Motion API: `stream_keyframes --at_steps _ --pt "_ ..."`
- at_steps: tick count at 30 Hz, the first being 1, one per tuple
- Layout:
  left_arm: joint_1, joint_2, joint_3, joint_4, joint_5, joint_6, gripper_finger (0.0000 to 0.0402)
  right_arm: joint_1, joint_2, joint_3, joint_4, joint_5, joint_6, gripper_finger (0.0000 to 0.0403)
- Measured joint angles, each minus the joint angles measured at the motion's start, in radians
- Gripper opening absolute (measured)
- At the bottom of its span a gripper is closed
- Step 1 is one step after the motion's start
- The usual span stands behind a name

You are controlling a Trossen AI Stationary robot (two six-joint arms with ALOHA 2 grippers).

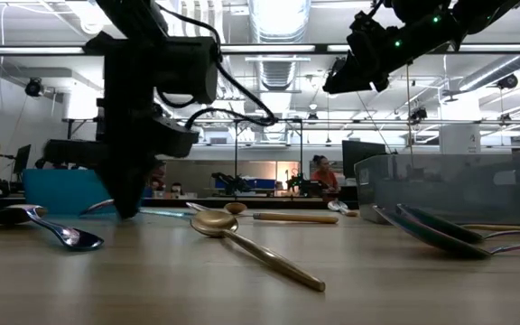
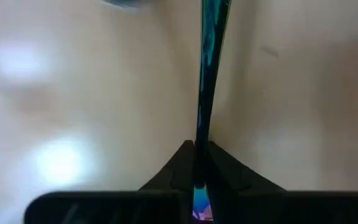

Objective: Sort silverware by color (type)
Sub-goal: Put the blue spoon into the blue bin

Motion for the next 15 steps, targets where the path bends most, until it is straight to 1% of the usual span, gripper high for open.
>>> stream_keyframes --at_steps 3,6,12,15 --pt "0.002 -0.052 0.000 0.002 -0.007 -0.002 0.0004 0.000 0.000 0.000 0.000 0.000 0.005 0.0128" --pt "-0.001 -0.100 -0.001 0.040 -0.015 -0.004 0.0003 0.000 0.000 0.000 0.004 -0.001 0.024 0.0128" --pt "0.000 -0.238 -0.006 0.095 -0.016 -0.003 0.0002 0.000 0.000 0.000 0.008 -0.001 0.045 0.0128" --pt "-0.002 -0.313 -0.008 0.122 -0.055 -0.002 0.0002 0.000 0.000 0.000 0.012 -0.002 0.055 0.0128"
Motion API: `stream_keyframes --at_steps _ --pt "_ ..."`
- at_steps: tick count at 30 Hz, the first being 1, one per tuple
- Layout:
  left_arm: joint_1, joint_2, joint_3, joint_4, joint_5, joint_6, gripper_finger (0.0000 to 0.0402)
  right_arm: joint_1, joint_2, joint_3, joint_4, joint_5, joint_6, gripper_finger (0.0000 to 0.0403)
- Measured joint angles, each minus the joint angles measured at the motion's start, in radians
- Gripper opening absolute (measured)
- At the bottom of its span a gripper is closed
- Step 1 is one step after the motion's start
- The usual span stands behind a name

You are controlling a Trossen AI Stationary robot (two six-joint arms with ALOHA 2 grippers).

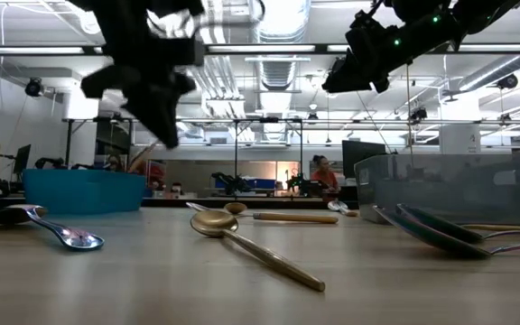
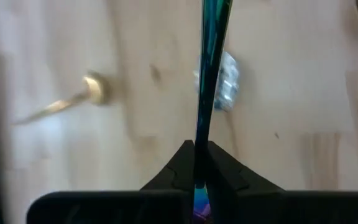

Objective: Sort silverware by color (type)
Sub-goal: Put the blue spoon into the blue bin

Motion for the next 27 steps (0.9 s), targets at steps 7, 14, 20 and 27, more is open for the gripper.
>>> stream_keyframes --at_steps 7,14,20,27 --pt "0.000 -0.154 -0.010 0.218 -0.027 0.093 0.0001 0.000 0.043 0.000 0.091 -0.113 0.007 0.0128" --pt "0.005 -0.197 -0.013 0.530 0.161 0.242 0.0001 0.003 0.184 0.000 0.349 -0.482 0.007 0.0128" --pt "0.019 -0.183 -0.060 0.701 0.291 0.299 0.0001 0.003 0.323 0.000 0.590 -0.670 0.140 0.0134" --pt "0.057 -0.208 -0.184 0.930 0.423 0.315 0.0000 0.002 0.455 0.011 0.680 -0.747 0.318 0.0185"
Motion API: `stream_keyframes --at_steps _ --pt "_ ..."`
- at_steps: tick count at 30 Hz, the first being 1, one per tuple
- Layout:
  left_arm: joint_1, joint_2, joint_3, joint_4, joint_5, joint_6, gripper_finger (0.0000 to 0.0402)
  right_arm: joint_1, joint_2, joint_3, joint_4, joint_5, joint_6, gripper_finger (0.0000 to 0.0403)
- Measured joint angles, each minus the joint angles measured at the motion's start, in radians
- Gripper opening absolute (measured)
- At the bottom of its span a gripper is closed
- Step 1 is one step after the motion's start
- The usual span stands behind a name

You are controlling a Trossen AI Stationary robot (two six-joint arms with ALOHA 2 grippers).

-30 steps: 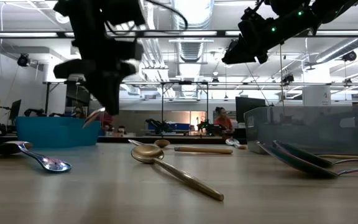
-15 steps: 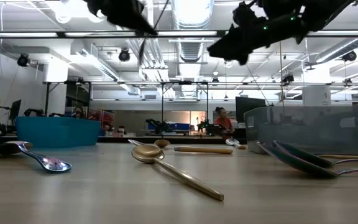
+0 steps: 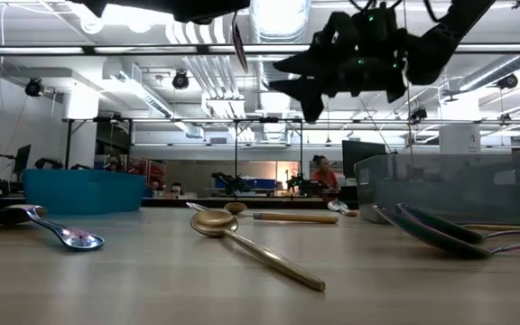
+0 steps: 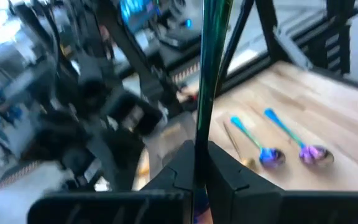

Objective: Sort silverware by color (type)
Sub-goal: Put the blue spoon into the blue bin

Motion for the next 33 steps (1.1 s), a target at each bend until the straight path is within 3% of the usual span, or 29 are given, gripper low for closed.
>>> stream_keyframes --at_steps 8,23,28,33 --pt "0.021 -0.017 -0.110 0.208 0.025 0.010 0.0000 0.008 0.128 0.102 0.079 -0.166 -0.001 0.0220" --pt "0.023 -0.015 -0.127 0.232 0.057 0.086 0.0000 0.067 0.363 0.423 0.072 -0.498 0.046 0.0214" --pt "0.024 -0.014 -0.127 0.231 0.058 0.097 0.0001 0.075 0.389 0.463 0.071 -0.518 0.030 0.0155" --pt "0.024 -0.014 -0.127 0.227 0.060 0.095 0.0003 0.073 0.375 0.456 0.065 -0.540 0.010 0.0041"
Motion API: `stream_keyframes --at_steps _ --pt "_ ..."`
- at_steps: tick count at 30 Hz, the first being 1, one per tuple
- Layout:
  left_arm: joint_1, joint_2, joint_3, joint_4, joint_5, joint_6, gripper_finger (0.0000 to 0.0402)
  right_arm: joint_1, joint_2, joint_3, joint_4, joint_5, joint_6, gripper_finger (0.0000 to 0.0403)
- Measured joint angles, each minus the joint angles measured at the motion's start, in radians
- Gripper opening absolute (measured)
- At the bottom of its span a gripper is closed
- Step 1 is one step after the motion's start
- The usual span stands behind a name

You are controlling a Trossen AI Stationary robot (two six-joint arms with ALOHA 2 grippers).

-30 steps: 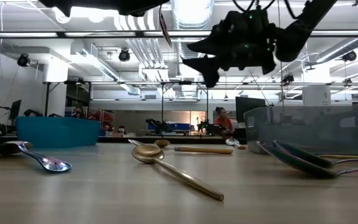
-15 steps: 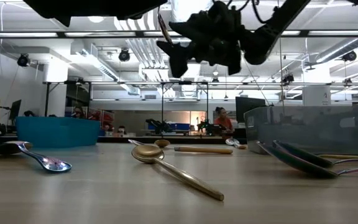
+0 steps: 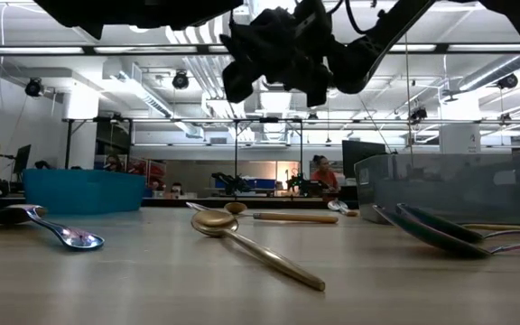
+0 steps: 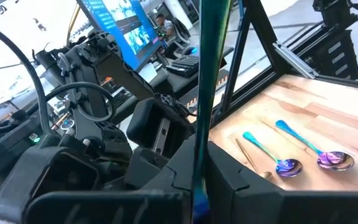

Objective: Sort silverware by color (type)
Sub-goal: Put the blue spoon into the blue bin

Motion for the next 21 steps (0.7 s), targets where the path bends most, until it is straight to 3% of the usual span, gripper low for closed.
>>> stream_keyframes --at_steps 5,11,15,21 --pt "0.000 0.001 0.001 -0.008 -0.047 -0.111 0.0022 -0.007 -0.022 -0.009 -0.061 -0.042 0.003 0.0015" --pt "0.001 0.001 0.003 -0.068 -0.167 -0.197 0.0083 -0.050 -0.090 -0.010 -0.357 -0.015 -0.104 0.0015" --pt "0.001 0.001 0.003 -0.126 -0.239 -0.203 0.0134 -0.073 -0.154 0.014 -0.709 0.096 -0.273 0.0014" --pt "0.004 0.000 0.002 -0.292 -0.381 -0.184 0.0189 -0.077 -0.229 0.109 -1.231 0.444 -0.444 0.0014"
